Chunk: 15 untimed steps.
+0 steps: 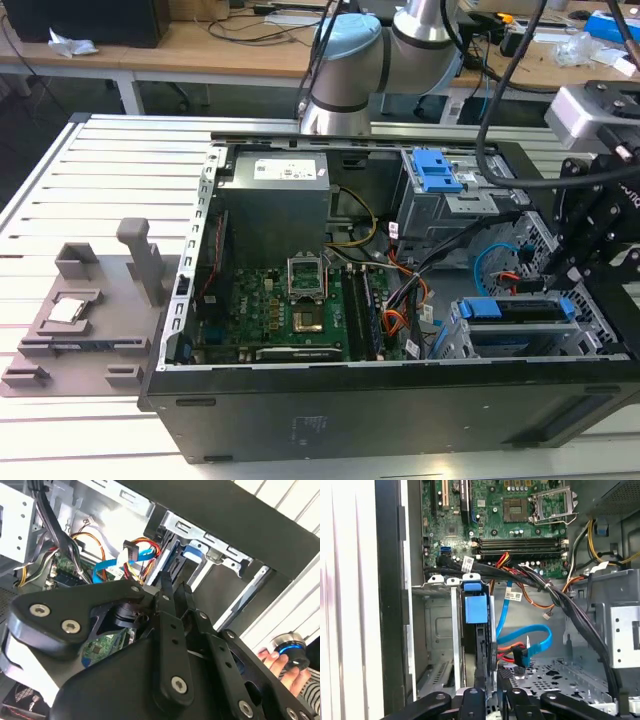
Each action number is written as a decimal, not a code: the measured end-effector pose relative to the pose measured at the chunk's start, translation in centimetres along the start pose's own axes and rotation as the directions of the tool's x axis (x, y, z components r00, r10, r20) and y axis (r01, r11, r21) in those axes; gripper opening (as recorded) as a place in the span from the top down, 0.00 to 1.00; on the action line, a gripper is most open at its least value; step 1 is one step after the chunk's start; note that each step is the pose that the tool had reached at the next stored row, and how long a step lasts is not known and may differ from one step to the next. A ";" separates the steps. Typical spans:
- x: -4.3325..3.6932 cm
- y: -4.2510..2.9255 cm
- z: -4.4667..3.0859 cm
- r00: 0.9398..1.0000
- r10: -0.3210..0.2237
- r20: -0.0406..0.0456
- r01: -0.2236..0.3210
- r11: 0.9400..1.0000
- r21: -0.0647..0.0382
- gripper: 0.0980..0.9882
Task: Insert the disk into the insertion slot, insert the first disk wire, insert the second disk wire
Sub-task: 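Insert the first disk wire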
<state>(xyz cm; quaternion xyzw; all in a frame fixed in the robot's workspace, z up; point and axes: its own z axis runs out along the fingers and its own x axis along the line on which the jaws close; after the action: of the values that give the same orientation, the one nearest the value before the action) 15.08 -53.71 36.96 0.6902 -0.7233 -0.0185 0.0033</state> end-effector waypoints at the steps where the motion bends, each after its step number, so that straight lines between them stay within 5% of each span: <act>1: 0.04 0.75 0.02 1.000 0.000 0.006 0.000 1.000 0.001 0.84; 4: 0.12 2.44 0.66 1.000 -0.001 0.009 0.001 1.000 0.002 0.84; 9: -0.08 2.70 1.42 1.000 0.001 0.009 -0.001 1.000 0.002 0.84; 15: -0.08 2.75 1.48 1.000 0.003 0.009 -0.003 1.000 0.002 0.84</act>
<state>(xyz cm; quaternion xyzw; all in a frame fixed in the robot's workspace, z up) 12.29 -53.47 35.57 0.6892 -0.7243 -0.0207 -0.0006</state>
